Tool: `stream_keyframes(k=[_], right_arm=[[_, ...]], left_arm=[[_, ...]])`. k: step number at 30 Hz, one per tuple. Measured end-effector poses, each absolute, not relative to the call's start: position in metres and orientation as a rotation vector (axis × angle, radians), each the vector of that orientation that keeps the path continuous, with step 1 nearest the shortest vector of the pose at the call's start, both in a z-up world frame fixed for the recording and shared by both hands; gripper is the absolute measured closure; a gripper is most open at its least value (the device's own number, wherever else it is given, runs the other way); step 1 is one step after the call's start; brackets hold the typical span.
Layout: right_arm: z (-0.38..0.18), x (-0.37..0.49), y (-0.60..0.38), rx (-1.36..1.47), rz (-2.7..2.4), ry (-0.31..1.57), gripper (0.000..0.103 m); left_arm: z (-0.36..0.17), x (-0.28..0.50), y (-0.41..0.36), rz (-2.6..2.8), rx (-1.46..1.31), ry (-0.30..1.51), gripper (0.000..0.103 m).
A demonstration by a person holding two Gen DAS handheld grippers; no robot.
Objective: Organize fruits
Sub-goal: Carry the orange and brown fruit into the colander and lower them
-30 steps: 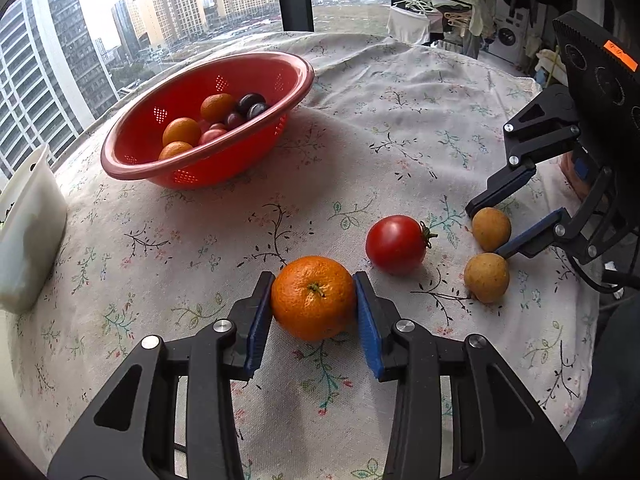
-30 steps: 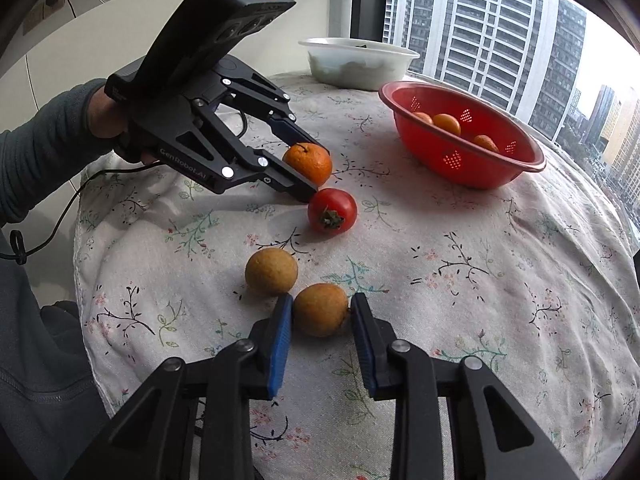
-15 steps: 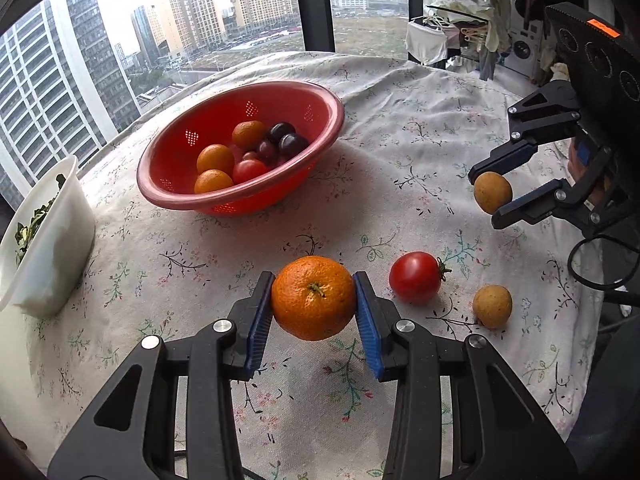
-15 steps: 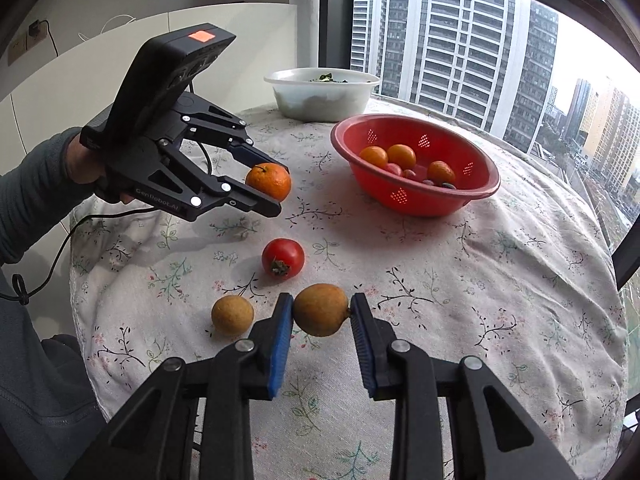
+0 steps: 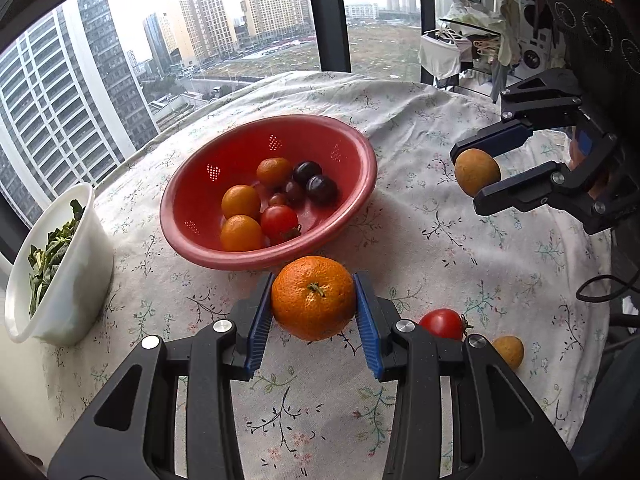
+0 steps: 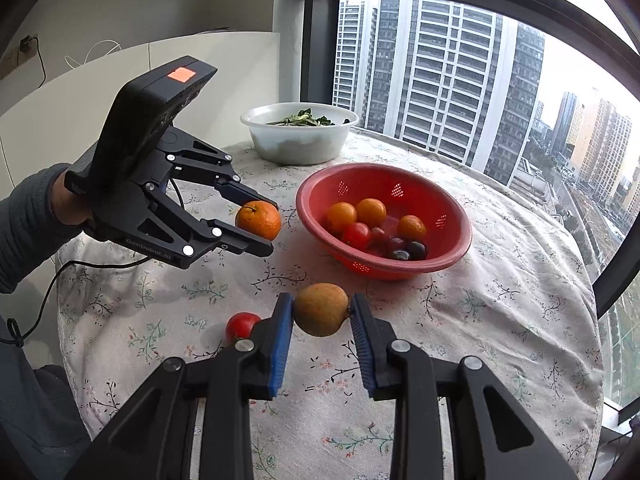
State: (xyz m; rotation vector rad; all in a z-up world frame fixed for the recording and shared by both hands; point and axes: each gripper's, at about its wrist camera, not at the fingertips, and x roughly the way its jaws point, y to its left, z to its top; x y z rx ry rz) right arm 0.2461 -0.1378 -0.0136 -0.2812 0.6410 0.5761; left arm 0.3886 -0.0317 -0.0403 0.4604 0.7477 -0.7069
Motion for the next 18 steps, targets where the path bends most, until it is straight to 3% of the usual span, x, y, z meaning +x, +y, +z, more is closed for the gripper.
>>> stream_keyframes(k=[18], right_arm=[[0.007,0.319,-0.124,-0.270,0.505,0.639,0.071]], left_arm=[[-0.033,0.460,-0.053,-0.654,0.422,0.752,0.066]])
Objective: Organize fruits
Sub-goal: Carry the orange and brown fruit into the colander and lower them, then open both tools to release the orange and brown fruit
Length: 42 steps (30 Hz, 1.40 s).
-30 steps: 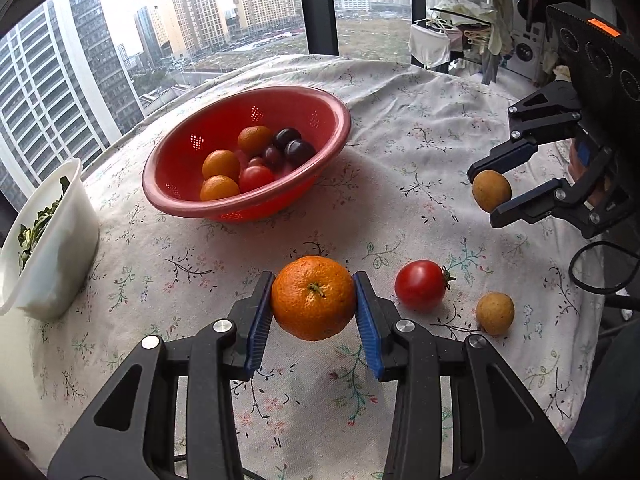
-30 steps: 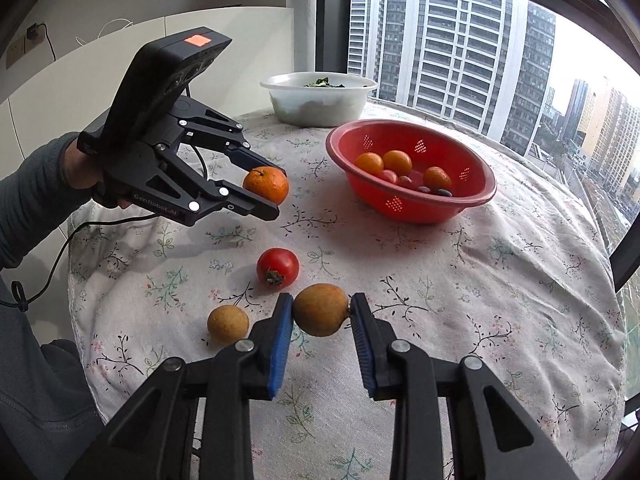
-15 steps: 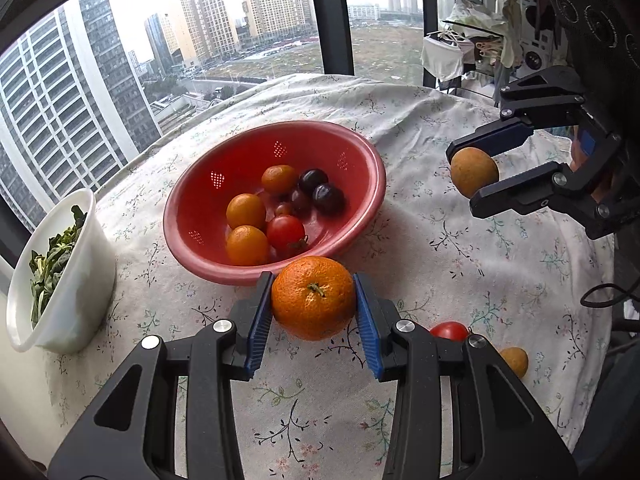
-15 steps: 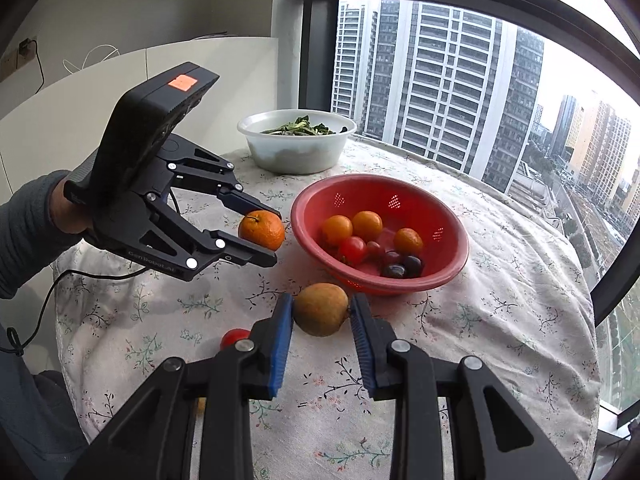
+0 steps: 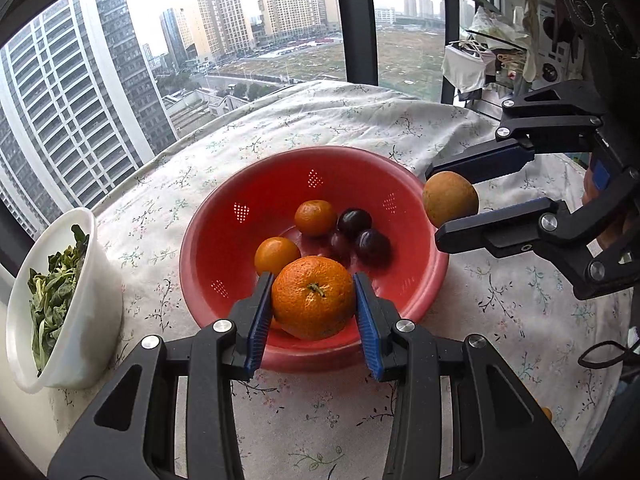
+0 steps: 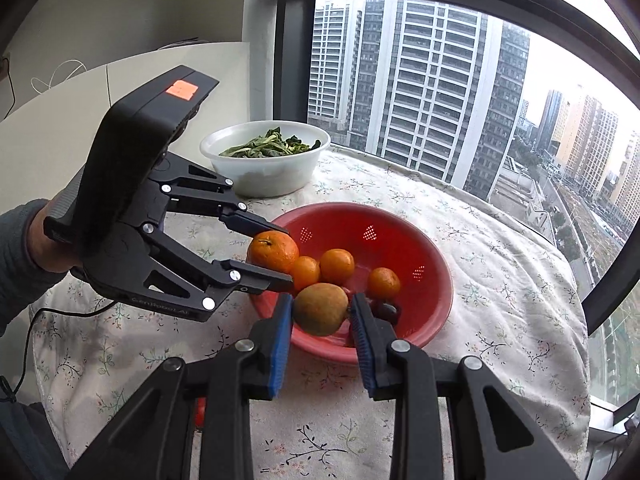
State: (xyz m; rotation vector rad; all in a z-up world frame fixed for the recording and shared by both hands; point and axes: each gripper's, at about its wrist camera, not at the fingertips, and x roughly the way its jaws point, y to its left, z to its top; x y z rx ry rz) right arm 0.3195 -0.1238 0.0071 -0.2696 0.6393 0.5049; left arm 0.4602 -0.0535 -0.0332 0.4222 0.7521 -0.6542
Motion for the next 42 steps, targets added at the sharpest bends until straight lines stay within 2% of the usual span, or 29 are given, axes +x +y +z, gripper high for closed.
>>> stream_keyframes(k=[12,33,34,36,38,42], right_arm=[[-0.016,0.372,-0.123,-0.261,0.420,0.711,0.071],[-0.034,0.388,-0.132,-0.272,0.395,0.769,0.071],[-0.034,0.388,-0.133,-0.272,0.393,0.771,0.071],[-0.036,0.391,-0.133,-0.271,0.388,0.781,0.071],[-0.037,0.392,-0.134,-0.267,0.387,0.779,0.070],[-0.035,0.392,-0.130,-0.269,0.386,0.778,0.070]], left_arm=[[-0.054,0.491,-0.072,-0.649,0.425,0.786,0.066],[-0.062,0.498,-0.073,-0.679,0.374,0.810,0.065],[-0.062,0.498,-0.074,-0.677,0.376,0.809,0.064],[-0.062,0.497,-0.075,-0.670,0.379,0.806,0.051],[-0.064,0.496,-0.075,-0.665,0.383,0.808,0.046],[-0.063,0.493,-0.075,-0.657,0.382,0.792,0.043]])
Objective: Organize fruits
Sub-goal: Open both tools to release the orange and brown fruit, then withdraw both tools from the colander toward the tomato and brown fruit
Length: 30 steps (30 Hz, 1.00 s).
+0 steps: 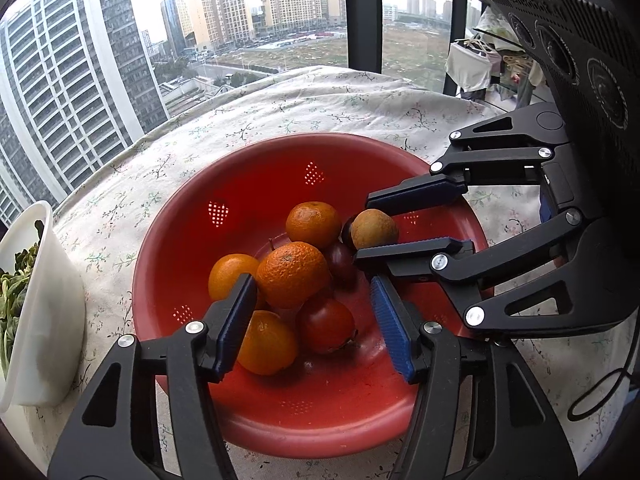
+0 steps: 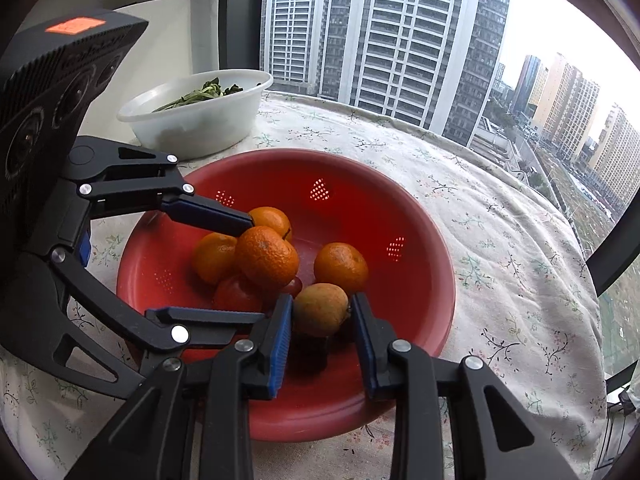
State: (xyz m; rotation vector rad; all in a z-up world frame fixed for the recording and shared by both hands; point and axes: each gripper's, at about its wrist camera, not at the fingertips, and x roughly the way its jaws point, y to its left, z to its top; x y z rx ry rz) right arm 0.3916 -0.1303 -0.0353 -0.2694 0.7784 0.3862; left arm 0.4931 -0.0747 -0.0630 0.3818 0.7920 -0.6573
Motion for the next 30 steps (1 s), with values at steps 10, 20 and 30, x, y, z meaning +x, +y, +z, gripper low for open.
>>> stream_keyframes(k=[10,20,30], right_arm=[[-0.021,0.380,-0.136,-0.238,0.367,0.729,0.044],[-0.007,0.301,-0.149,-0.123,0.440,0.635,0.020],[-0.028,0.206,-0.136,-0.132,0.466,0.671,0.018]], left_arm=[[-0.046,0.463,-0.057,-0.646,0.352,0.711,0.005],[-0.036,0.389,-0.021,-0.699,0.263,0.637,0.000],[-0.046,0.322,0.015,-0.606,0.174,0.677,0.000]])
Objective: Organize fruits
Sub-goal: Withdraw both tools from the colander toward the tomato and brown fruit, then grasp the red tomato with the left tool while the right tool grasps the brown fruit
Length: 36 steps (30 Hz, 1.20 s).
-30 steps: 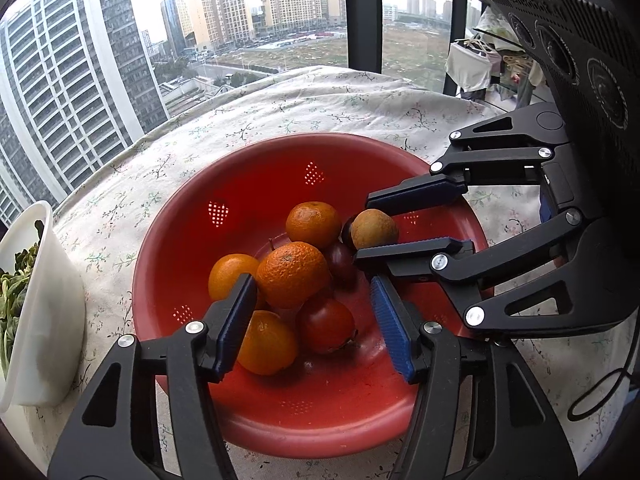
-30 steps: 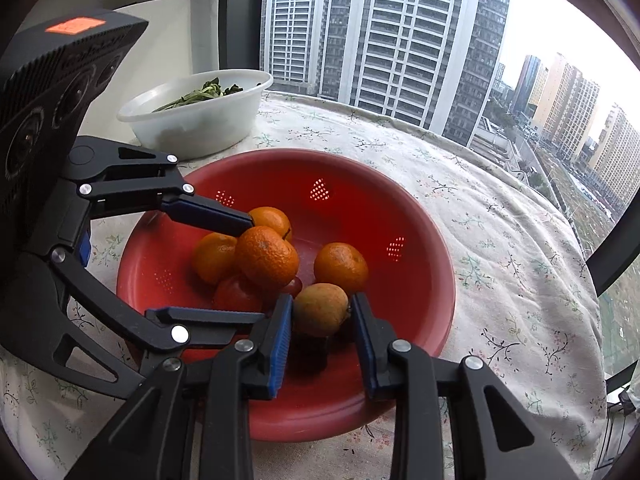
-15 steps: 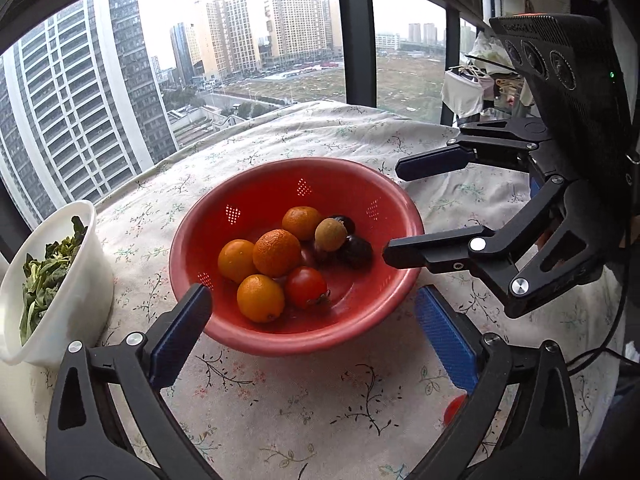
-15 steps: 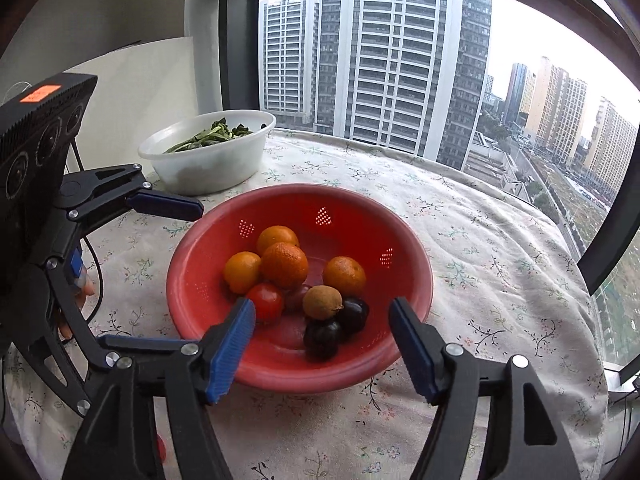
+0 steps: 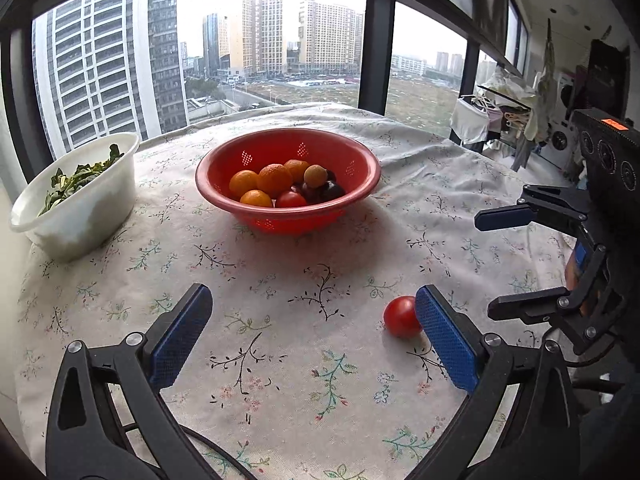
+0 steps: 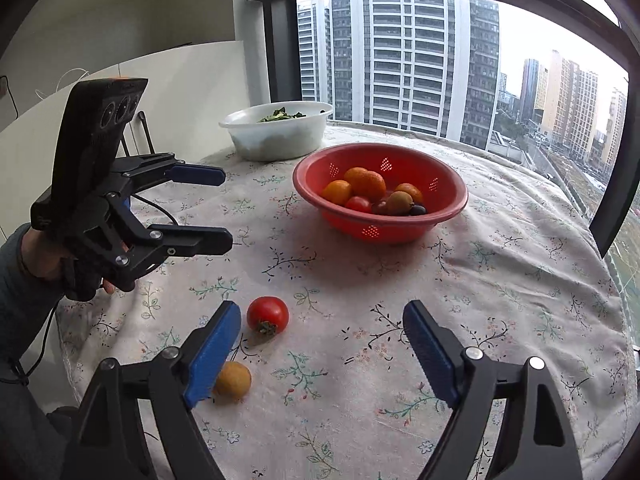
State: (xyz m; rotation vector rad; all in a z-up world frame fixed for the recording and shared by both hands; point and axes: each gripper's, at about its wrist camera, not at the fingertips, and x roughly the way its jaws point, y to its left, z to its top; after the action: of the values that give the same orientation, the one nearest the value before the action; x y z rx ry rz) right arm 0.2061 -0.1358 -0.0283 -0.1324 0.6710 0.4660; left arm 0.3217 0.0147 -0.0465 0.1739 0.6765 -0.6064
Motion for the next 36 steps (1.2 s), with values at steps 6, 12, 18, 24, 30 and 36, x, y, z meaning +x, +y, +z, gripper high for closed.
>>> stream_keyframes(k=[6,12,18,24,30,36], right_arm=[[-0.042,0.171,-0.113,-0.118,0.487,0.683,0.018],[-0.059,0.162,-0.094,-0.128,0.483,0.723,0.023],[-0.066,0.170,-0.089,-0.124,0.436,0.773,0.032],[-0.072,0.176,-0.078,-0.173,0.416,0.804,0.042],[-0.077,0.178,-0.072,-0.203,0.412,0.821,0.054],[-0.076,0.178,-0.077,-0.170,0.400,0.826,0.073]], left_arm=[[-0.053,0.276,0.012,-0.607,0.268,0.681,0.000],[-0.058,0.249,0.017,-0.616,0.244,0.683,0.000],[-0.065,0.241,0.027,-0.599,0.208,0.692,0.000],[-0.069,0.240,0.034,-0.581,0.202,0.700,0.000],[-0.070,0.246,0.039,-0.548,0.190,0.719,0.000],[-0.068,0.250,0.029,-0.569,0.230,0.721,0.000]])
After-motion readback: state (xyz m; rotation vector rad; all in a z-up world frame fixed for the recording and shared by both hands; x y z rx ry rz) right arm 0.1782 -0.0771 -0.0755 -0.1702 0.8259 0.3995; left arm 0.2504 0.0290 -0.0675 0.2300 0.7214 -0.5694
